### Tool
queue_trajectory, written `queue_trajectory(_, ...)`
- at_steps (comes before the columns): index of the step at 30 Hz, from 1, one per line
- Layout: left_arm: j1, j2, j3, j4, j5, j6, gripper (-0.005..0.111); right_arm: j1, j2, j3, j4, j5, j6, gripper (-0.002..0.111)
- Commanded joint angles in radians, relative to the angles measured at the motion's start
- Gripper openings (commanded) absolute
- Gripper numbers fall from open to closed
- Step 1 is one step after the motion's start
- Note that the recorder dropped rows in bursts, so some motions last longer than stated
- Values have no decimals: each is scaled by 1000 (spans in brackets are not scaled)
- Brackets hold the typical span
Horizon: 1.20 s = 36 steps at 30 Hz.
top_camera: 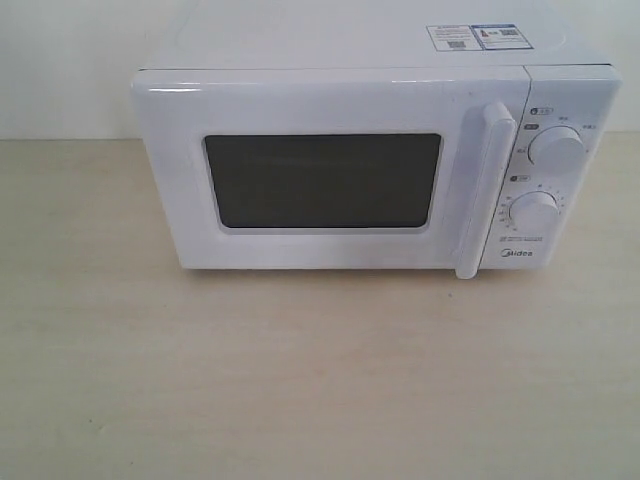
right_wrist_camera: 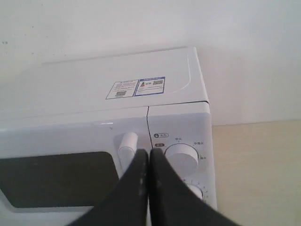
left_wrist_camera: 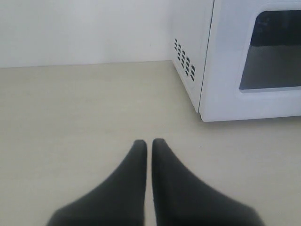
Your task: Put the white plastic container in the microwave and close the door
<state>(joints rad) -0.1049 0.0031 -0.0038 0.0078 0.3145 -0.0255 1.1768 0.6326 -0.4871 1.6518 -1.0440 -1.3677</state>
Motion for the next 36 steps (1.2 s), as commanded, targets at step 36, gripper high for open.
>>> queue_trajectory(36,3,-3,4,-8,1,-12,4,-1097,-633,418,44,1072,86,0)
